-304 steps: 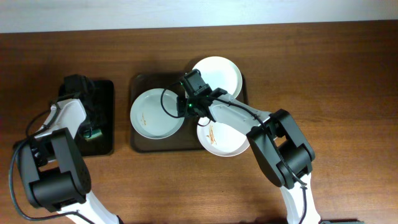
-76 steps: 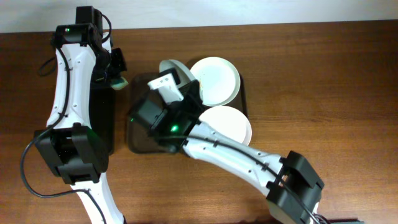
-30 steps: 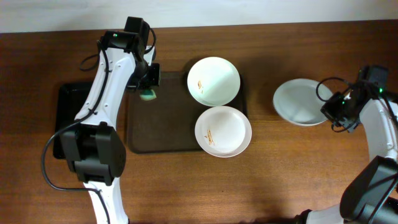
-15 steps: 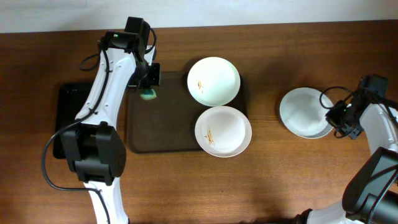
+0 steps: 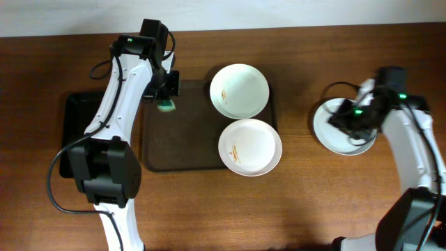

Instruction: Clean dirty plates on tray and stack at the side

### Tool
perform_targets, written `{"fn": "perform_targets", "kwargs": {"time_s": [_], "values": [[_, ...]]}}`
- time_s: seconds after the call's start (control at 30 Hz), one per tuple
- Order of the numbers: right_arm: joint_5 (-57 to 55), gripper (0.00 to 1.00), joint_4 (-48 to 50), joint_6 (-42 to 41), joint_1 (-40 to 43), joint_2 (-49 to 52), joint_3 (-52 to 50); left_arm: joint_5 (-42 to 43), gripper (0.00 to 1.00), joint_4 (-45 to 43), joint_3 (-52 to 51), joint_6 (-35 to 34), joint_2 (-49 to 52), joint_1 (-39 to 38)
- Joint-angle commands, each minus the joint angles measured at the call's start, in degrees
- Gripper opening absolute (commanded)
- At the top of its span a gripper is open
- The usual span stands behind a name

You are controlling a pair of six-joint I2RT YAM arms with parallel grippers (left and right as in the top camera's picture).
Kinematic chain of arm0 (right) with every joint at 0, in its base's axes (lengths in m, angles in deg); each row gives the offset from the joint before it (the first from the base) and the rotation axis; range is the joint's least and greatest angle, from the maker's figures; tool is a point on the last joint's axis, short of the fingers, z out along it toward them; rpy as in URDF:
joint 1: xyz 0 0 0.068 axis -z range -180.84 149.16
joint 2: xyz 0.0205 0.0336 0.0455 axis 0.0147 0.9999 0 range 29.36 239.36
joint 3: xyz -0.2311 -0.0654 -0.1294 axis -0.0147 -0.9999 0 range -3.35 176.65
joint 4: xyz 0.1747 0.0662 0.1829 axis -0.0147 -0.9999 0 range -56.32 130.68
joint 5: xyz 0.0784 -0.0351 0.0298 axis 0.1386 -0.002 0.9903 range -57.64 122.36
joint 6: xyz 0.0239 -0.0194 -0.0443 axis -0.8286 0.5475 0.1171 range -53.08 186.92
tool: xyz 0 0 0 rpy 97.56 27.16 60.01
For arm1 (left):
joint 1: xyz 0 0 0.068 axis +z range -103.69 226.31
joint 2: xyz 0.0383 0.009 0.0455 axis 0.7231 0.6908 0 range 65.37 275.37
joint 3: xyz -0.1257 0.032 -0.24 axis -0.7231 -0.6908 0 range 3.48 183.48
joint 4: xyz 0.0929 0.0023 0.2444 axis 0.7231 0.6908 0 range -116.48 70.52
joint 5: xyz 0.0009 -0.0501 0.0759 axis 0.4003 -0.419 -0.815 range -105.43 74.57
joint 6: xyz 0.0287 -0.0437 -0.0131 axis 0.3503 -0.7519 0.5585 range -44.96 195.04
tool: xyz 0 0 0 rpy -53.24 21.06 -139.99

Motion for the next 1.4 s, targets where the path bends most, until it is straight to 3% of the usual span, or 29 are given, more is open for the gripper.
{"fn": "perform_targets", "kwargs": {"time_s": [0.0,0.1,0.23,0.57,0.67,0.8,1.17,1.37], "values": [[0.5,0.38,-0.9,-4.4,-8.5,0.8,0.2,-0.2,0.01,-0.1,-0.5,0.9,-0.3,0.3],[-5.3,0.38,-0.6,-11.6,-16.4,2.6,-0.8,-0.2,0.01,-0.1,-0.5,0.9,-0.3,0.3],[-7.3,0.38,1.1,-14.5,-23.3,6.7,-1.5,-0.2,0.01,-0.1,-0.5,0.9,-0.3,0.2],[-9.2,0.37,1.5,-16.2,-25.7,16.3,-1.5,-0.2,0.01,-0.1,-0.5,0.9,-0.3,0.3],[-9.2,0.19,1.7,-15.6,-25.7,16.4,-1.5,-0.2,0.01,-0.1,-0.5,0.9,-0.3,0.3],[-9.2,0.04,1.6,-15.6,-25.7,16.3,-1.5,-0.2,0.01,-0.2,-0.5,0.9,-0.3,0.3],[-9.2,0.04,-4.4,-9.9,-26.2,9.8,3.9,-0.2,0.01,-0.2,-0.5,0.9,-0.3,0.3],[-9.4,0.04,1.0,-9.3,-31.6,8.9,8.7,-0.2,0.01,-0.8,-0.5,1.0,-0.3,0.3]]}}
